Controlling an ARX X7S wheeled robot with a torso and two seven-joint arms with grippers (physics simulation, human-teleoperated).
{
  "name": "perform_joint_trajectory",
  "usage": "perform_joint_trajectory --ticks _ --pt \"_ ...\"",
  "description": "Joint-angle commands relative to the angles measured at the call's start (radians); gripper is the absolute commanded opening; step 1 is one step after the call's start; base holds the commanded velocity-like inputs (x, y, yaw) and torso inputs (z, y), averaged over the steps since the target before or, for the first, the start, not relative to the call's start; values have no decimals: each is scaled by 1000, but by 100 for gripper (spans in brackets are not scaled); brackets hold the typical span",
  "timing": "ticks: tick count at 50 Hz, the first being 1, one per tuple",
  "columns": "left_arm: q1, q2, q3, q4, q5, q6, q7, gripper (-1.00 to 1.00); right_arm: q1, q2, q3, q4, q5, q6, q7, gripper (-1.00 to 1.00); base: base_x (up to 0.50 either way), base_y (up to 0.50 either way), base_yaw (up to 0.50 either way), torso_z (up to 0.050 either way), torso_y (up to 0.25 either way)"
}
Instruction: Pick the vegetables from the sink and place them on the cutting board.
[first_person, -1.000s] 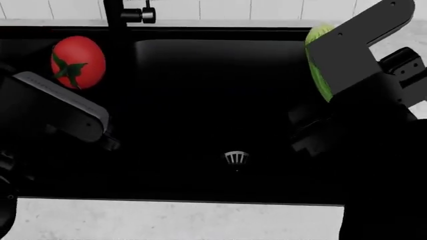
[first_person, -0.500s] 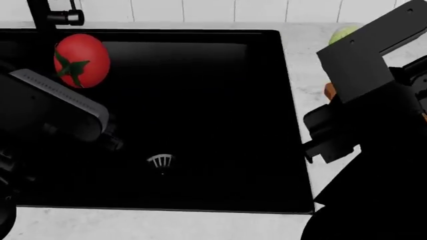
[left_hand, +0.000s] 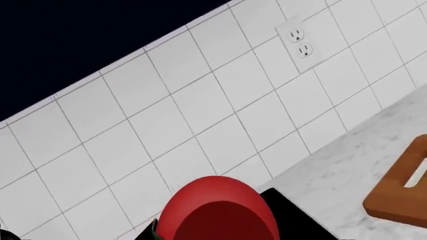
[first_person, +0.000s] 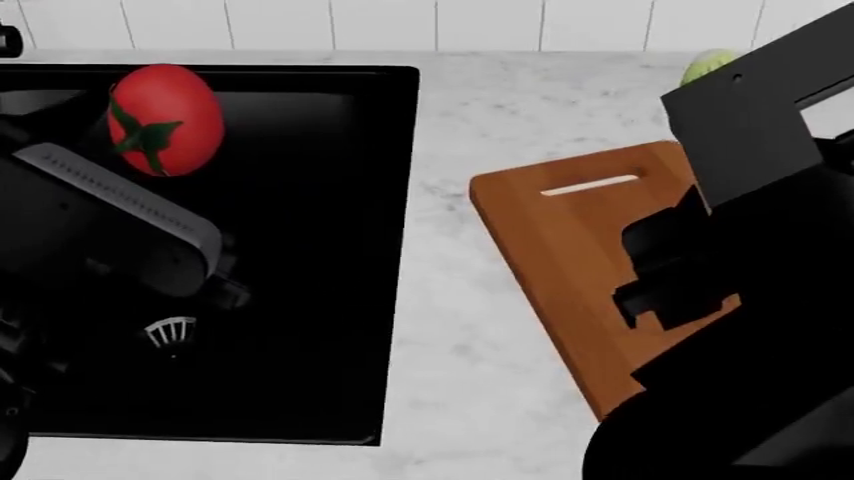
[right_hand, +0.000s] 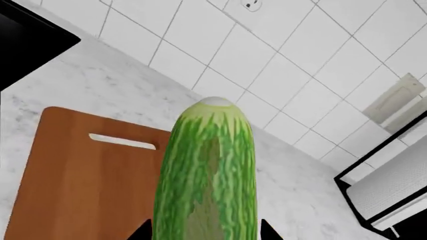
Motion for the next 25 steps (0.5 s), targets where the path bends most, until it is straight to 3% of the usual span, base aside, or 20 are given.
perform_joint_trajectory --ticks 1,25 --pt "-7 5 1 23 -9 4 -31 -100 -6 -17 15 22 -91 -25 -66 -100 0 -500 0 0 0" --pt "4 4 -6 19 -22 11 -31 -100 -25 -49 43 32 -100 -78 -87 -100 32 -500 0 0 1"
